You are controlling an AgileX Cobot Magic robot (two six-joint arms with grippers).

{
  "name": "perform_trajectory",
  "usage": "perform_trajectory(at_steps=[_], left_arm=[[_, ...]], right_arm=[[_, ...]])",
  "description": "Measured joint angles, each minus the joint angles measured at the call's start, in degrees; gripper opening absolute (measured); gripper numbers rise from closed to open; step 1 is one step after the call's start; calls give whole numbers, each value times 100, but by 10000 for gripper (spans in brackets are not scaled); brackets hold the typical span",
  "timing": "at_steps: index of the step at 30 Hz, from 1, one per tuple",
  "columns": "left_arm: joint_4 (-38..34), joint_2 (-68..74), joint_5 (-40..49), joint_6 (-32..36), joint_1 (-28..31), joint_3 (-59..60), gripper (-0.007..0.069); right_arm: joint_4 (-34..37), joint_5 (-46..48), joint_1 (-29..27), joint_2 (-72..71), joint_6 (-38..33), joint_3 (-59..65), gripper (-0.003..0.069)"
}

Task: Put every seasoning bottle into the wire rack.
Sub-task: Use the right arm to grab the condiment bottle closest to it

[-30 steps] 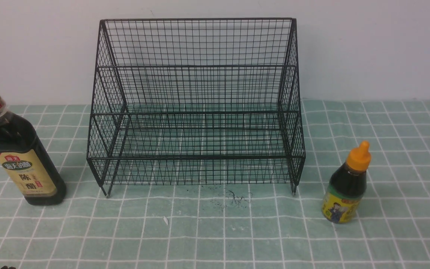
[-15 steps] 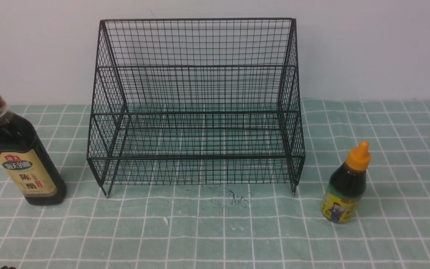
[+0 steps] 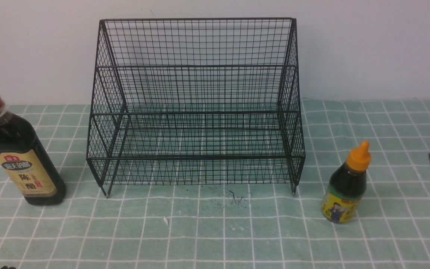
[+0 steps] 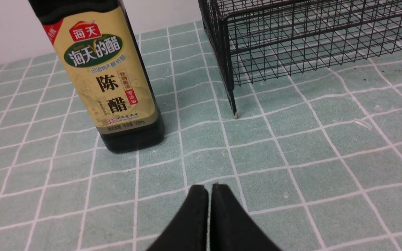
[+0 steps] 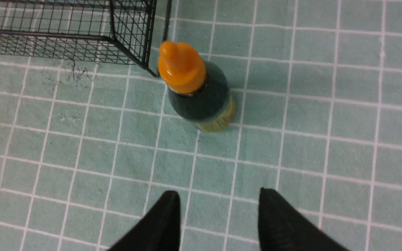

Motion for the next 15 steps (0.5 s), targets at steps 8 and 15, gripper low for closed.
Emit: perform_trajectory(at_steps=[8,15], left_arm=[[0,0,0,0,0,0,-6],[0,0,0,0,0,0,-6]], right_arm=[[-201,-1193,567,1400,33,-104,599],[-181,-1758,572,2356,9,-106,596]])
